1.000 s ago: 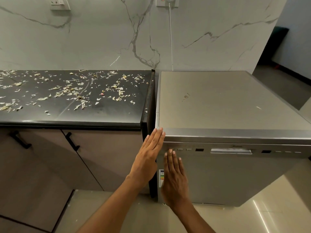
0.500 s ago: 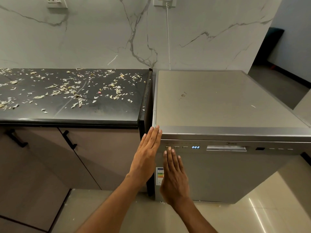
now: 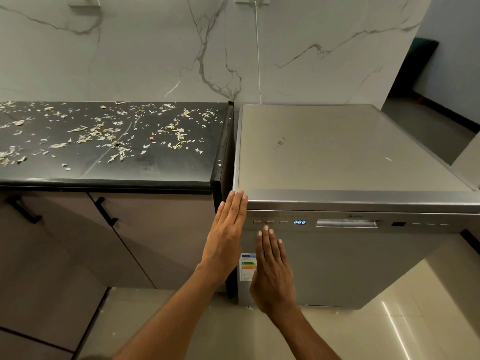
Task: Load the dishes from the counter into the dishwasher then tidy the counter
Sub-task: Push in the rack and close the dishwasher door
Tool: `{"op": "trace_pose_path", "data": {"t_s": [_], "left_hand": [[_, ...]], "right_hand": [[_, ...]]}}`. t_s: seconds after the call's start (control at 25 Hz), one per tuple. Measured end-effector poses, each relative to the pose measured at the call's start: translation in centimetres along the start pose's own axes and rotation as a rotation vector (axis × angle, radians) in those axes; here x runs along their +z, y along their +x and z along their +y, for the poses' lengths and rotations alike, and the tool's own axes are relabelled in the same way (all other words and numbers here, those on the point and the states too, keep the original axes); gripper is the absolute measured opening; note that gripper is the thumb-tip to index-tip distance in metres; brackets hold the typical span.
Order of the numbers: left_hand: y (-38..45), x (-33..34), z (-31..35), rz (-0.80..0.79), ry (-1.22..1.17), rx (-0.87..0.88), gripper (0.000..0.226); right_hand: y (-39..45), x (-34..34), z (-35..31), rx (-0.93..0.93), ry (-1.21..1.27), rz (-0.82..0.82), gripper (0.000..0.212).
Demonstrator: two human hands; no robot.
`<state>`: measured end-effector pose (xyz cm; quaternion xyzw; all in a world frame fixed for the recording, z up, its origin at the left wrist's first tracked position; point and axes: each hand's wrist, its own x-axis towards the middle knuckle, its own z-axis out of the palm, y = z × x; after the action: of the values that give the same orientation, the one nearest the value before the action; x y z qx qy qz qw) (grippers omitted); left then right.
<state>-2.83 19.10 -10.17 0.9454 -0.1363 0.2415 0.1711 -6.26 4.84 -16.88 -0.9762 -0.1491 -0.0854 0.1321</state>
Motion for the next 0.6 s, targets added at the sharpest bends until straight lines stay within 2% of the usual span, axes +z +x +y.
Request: {"op": "trace_pose_path", "data": {"t_s": [0.28,0.6], "left_hand": [[-0.08,-0.22,0.38,0.003,-0.002,-0.005,0.09],[0.03,-0.45,0.69,-0.023,0.021,-0.034,0.1]], "right_hand": [[0.06,-0.4,0.06,-0.001,0.023,0.013,0.105],[-0.22,-0.65,0.48,0.017,0.016,-0.027,0.111]]}}
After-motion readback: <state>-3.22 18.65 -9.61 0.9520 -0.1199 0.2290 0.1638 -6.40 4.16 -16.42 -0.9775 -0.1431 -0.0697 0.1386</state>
